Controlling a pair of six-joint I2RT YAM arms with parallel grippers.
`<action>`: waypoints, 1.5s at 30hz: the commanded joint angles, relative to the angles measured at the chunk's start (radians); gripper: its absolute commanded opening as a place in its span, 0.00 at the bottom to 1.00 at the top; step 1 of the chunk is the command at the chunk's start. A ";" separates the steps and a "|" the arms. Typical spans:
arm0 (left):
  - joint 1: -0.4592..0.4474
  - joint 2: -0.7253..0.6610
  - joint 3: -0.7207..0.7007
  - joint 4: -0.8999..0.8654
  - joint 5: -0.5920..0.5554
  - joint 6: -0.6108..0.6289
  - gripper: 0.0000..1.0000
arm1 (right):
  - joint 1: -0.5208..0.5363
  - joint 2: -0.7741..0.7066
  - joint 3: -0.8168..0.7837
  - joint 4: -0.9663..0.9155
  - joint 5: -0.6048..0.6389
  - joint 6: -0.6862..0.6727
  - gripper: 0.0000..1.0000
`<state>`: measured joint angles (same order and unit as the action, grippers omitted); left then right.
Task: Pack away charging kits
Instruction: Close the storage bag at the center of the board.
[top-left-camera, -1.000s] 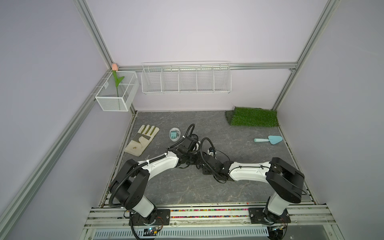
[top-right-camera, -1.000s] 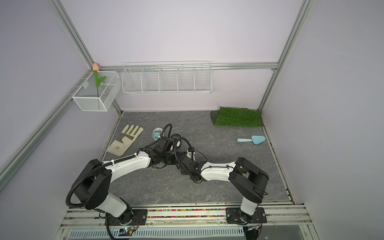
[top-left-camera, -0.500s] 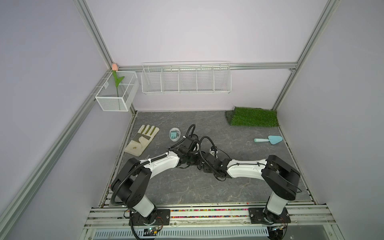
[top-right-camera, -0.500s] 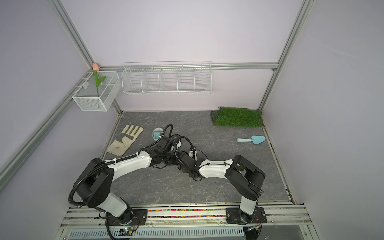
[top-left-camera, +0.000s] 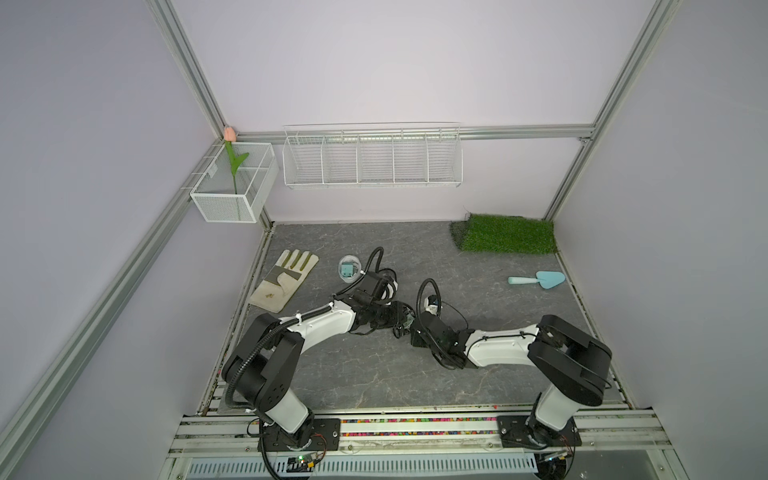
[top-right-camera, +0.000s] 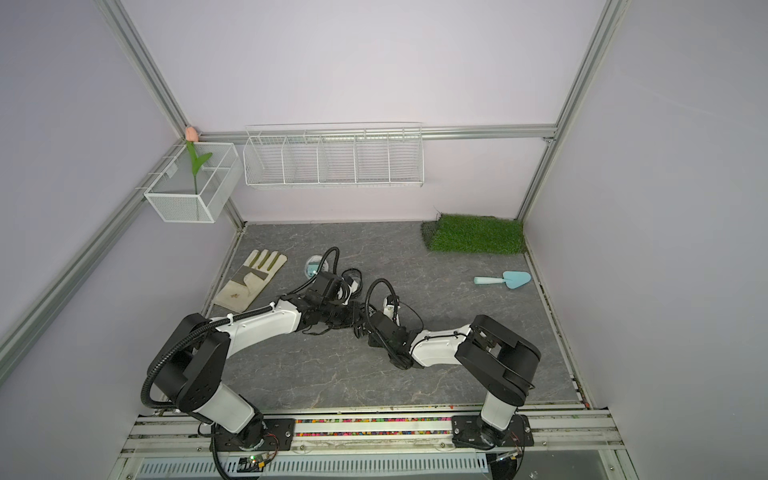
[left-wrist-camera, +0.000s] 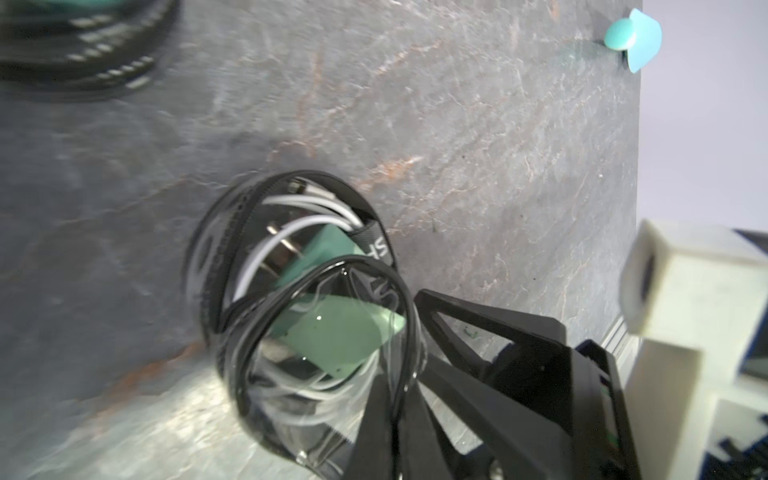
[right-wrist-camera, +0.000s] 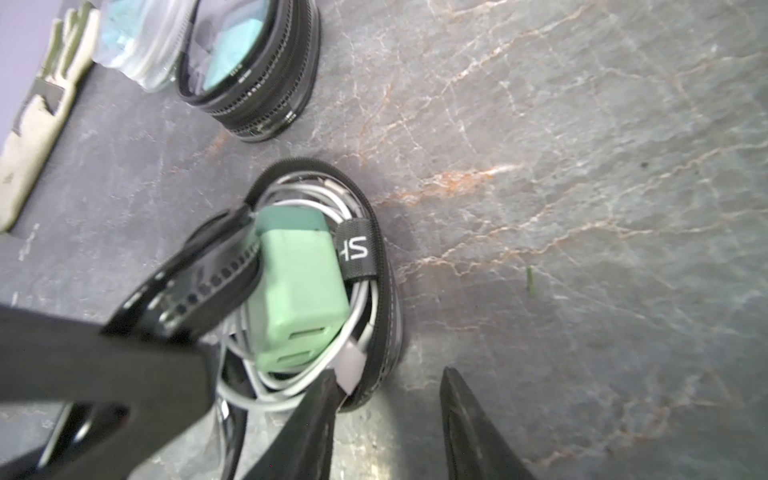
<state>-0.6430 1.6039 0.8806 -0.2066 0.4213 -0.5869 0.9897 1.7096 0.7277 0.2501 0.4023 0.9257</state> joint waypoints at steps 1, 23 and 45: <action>0.011 -0.029 -0.017 0.007 0.019 -0.011 0.00 | -0.004 -0.031 -0.018 0.065 0.008 -0.006 0.44; 0.013 0.010 -0.008 0.032 0.084 -0.014 0.00 | -0.004 0.166 0.202 -0.189 0.052 0.036 0.28; 0.020 0.014 0.001 0.033 0.071 -0.018 0.00 | 0.055 0.055 0.305 -0.487 0.167 0.076 0.06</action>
<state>-0.6197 1.6039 0.8768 -0.1921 0.4728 -0.5953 1.0370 1.8191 1.0607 -0.2527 0.5892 0.9871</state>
